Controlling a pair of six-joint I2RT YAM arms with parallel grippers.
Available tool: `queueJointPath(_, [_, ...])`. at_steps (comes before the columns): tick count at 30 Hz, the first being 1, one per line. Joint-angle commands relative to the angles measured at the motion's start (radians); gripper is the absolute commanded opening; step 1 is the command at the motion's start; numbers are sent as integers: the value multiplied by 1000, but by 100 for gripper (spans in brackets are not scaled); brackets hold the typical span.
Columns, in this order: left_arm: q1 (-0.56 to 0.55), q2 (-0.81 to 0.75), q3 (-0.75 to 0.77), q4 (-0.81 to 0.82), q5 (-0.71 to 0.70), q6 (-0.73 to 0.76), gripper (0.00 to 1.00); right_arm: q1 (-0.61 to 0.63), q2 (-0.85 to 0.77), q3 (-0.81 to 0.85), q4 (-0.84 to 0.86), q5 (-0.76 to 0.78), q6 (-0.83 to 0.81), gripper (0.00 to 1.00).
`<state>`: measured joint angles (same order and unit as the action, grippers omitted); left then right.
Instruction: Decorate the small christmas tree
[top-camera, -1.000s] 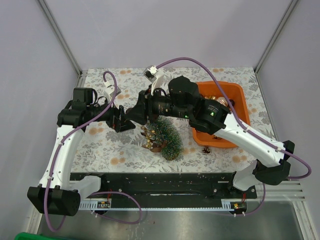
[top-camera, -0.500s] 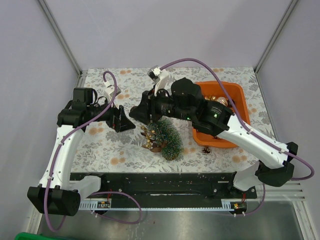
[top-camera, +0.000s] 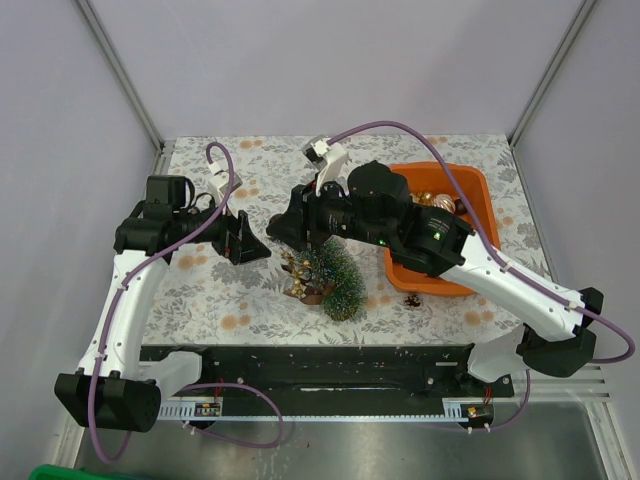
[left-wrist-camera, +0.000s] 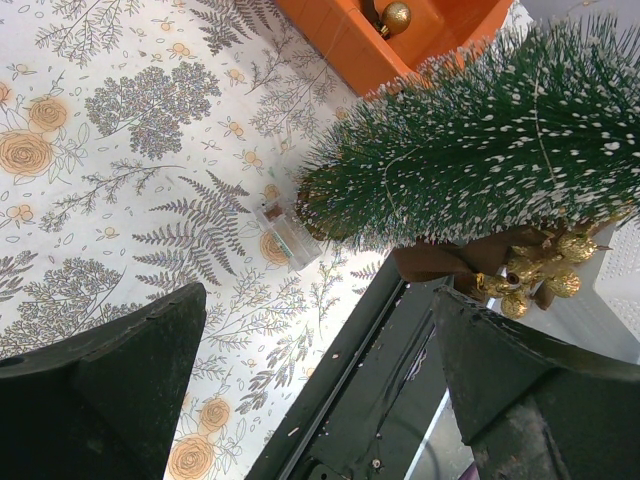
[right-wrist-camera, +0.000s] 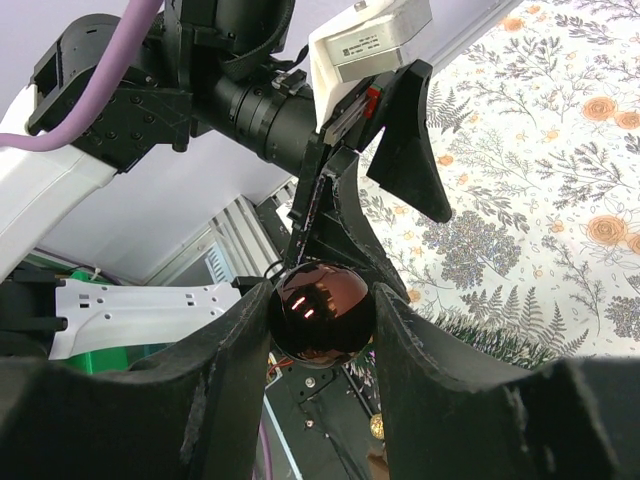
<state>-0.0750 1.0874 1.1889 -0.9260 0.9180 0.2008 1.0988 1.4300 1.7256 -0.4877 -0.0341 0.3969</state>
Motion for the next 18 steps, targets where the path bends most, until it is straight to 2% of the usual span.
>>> queueJointPath(1, [3, -18, 17, 30, 2, -8, 99, 9, -34, 41, 28, 25, -18, 25])
queueJointPath(8, [4, -23, 11, 30, 1, -3, 99, 9, -14, 115, 46, -26, -20, 25])
queueJointPath(18, [4, -17, 11, 30, 2, 0, 99, 10, 20, 138, 74, -69, -15, 25])
